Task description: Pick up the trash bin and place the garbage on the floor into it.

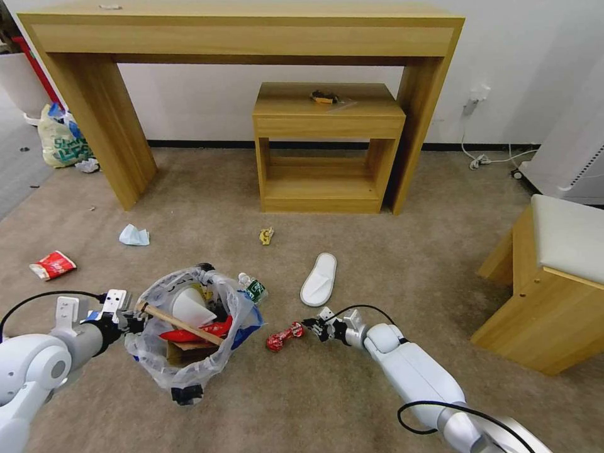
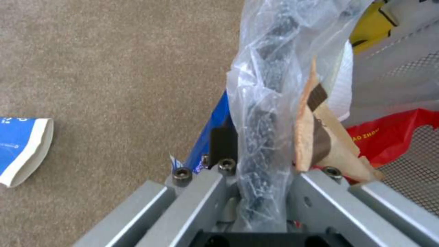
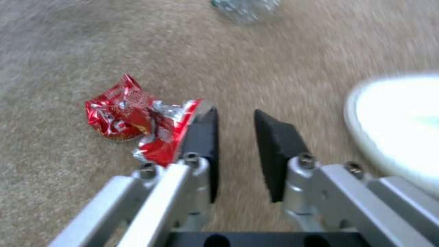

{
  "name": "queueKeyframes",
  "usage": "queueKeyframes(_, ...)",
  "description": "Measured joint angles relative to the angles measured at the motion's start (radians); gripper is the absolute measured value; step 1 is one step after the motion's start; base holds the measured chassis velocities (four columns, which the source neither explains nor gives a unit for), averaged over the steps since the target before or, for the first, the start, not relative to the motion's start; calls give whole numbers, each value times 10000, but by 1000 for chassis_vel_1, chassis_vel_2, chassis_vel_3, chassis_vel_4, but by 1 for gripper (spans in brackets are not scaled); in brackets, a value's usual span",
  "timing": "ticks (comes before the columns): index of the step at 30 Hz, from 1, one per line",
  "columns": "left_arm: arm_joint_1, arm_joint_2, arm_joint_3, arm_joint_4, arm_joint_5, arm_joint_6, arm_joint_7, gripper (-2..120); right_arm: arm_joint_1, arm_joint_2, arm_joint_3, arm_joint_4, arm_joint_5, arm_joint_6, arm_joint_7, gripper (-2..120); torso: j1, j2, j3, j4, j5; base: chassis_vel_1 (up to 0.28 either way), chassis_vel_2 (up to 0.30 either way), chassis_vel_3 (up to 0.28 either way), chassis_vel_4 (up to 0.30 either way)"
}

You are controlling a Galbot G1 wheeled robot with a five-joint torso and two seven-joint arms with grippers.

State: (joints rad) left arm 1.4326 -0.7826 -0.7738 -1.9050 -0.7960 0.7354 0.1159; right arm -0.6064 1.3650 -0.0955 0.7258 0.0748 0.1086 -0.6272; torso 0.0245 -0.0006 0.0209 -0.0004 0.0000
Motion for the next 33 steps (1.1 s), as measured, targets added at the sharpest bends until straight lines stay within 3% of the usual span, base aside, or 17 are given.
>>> queueKeyframes(5, -70, -86, 79, 11, 7, -1, 3, 0, 689, 103, -421, -315, -1292, 208, -875, 46, 0, 0, 0, 2, -3, 0, 0, 0, 0)
queueKeyframes(8, -53, -108, 74, -6, 9, -2, 3, 0, 797, 119, -467, -319, -1486, 214, -1006, 51, 0, 0, 0, -1, -2, 0, 0, 0, 0)
queueKeyframes(11, 50, -204, 6, -81, 37, -1, 6, 0, 1021, 142, -500, -328, -1920, 173, -1153, 67, 0, 0, 0, 3, -3, 0, 0, 0, 0)
queueKeyframes(21, 81, -304, -49, -149, 71, -1, 52, 0, 747, -329, -228, -301, -1509, 148, -1016, 99, 0, 0, 0, 0, 0, 0, 0, 0, 0)
queueKeyframes(26, -51, -354, 82, -126, 75, -1, 53, 0, 828, -799, -457, 186, -707, 218, -1133, 100, 0, 0, 0, -2, 0, 0, 0, 0, 0)
queueKeyframes(33, -132, -464, 162, -68, 122, -1, 49, 0, 1359, -515, -1558, -48, -301, -76, -1590, 100, 0, 0, 0, 5, -1, 0, 0, 0, 0)
